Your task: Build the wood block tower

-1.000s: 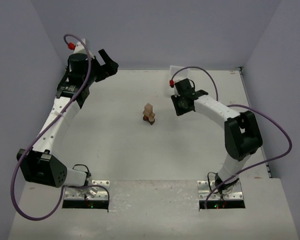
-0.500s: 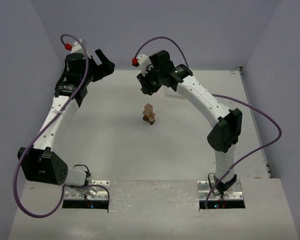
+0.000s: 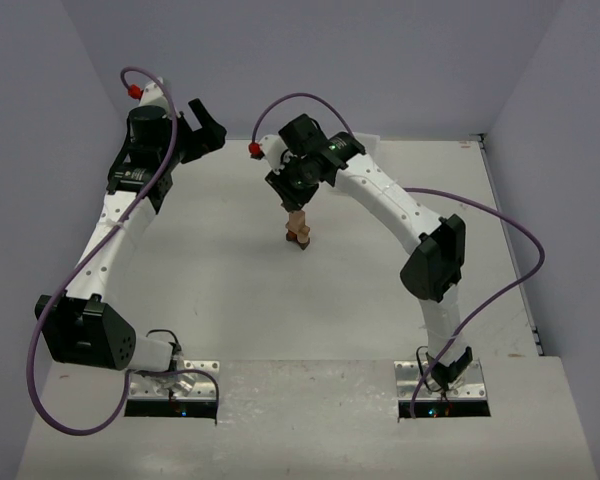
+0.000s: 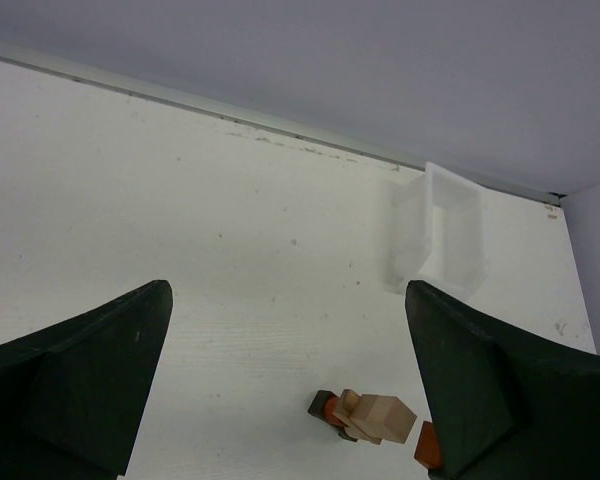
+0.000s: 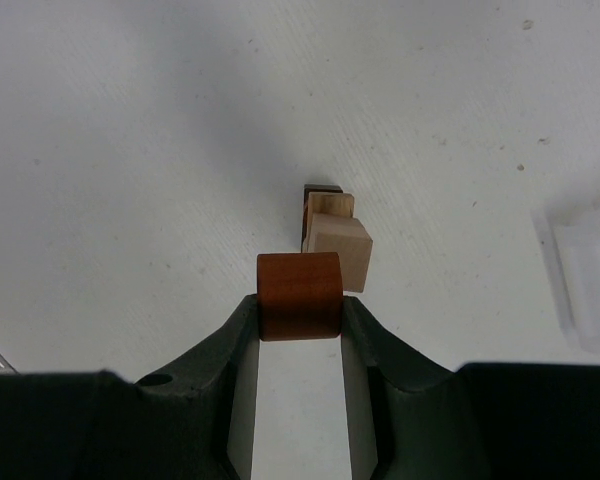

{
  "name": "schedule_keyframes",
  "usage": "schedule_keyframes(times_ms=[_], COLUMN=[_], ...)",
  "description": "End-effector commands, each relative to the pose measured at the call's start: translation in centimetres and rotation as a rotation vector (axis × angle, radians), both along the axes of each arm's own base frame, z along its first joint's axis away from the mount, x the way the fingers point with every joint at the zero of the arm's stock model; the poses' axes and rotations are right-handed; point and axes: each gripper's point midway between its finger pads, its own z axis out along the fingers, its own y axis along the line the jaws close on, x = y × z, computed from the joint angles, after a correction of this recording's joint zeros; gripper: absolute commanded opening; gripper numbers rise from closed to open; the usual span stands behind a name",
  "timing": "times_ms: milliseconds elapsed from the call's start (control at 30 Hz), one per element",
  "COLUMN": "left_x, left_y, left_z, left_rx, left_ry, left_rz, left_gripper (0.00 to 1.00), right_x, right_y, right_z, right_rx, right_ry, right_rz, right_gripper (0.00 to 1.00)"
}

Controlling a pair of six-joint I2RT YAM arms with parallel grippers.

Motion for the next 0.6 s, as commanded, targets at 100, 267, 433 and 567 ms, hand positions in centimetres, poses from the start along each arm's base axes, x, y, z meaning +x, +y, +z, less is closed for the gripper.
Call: schedule_keyframes(times_ms=[100,267,433,567], left_x=[0.3,0.2,0.2,0.2], left_y=[0.2,0.1,0.0,-0.1], left_z=[0.3,0.4,0.4,0.2], left_rx=[0.017,0.014,0.011,0.007], left_ry=[-0.022,-0.022,-0.021,-0.018], left_rz=[-0.023,-0.028,-0.03,-0.037], left_gripper=[1.0,1.0,1.0,1.0], right_x=[1.1,1.4,1.6,2.1], right_y=[-0.3,-0.7,-0.6,-0.6], right_z=[0.0,-1.3,-2.0,-2.8], right_rx=[-0.035,-0.07,-0.071,-0.088], right_ry=[-0.056,-0.047,-0.045,-0.047], right_rz=[-0.011,-0.047,-0.051,-0.058], right_gripper=[0.23,0.24,0.25,0.26])
